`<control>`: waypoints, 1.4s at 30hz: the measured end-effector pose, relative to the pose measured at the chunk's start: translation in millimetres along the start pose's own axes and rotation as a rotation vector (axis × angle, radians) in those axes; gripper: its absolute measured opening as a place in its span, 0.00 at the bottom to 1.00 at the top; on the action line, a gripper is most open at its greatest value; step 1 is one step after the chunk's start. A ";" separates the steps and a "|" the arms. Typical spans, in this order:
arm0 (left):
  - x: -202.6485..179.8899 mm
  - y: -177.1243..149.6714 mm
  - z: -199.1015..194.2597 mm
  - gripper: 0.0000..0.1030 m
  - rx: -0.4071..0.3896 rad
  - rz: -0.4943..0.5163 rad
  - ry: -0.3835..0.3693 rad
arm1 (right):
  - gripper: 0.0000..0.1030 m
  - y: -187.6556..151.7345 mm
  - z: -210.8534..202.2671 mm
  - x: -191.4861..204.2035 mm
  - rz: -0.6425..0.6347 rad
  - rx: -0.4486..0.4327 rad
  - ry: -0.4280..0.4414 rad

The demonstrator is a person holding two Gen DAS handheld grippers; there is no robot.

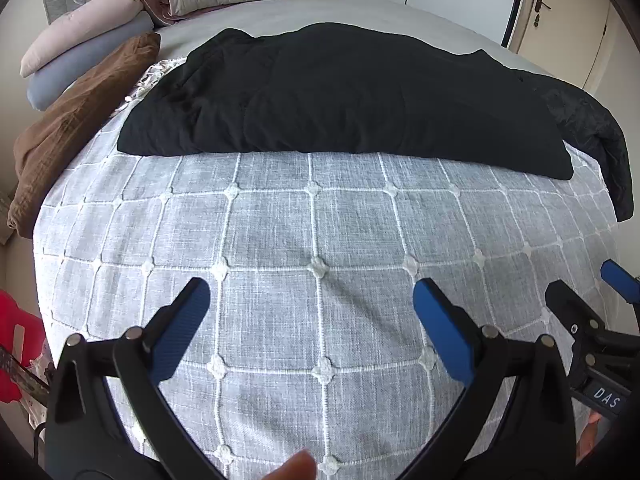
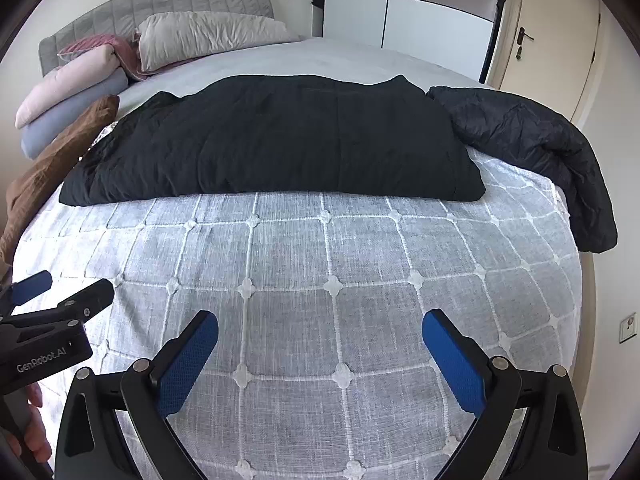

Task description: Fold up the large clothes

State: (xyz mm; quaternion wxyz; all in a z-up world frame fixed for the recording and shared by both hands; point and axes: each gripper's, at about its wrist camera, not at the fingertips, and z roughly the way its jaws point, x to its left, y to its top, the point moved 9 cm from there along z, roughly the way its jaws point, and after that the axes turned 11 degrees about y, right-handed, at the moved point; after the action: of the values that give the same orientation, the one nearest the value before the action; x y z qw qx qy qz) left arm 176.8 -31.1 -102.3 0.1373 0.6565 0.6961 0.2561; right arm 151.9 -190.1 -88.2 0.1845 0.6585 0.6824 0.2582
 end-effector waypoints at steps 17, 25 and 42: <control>-1.1 0.9 -3.8 0.98 -0.007 0.005 -0.005 | 1.00 -2.4 1.2 2.7 0.012 0.004 0.016; -0.9 0.5 -3.3 0.98 -0.004 0.007 -0.005 | 1.00 -2.9 1.7 2.9 0.008 0.005 0.015; -0.3 1.1 -4.0 0.98 -0.009 0.012 -0.004 | 1.00 -4.2 3.6 3.7 0.004 0.010 0.011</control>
State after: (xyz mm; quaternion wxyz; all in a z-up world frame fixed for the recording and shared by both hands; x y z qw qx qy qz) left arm 175.6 -32.1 -98.4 0.1399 0.6604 0.6909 0.2587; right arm 150.3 -186.0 -93.2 0.1769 0.6594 0.6833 0.2589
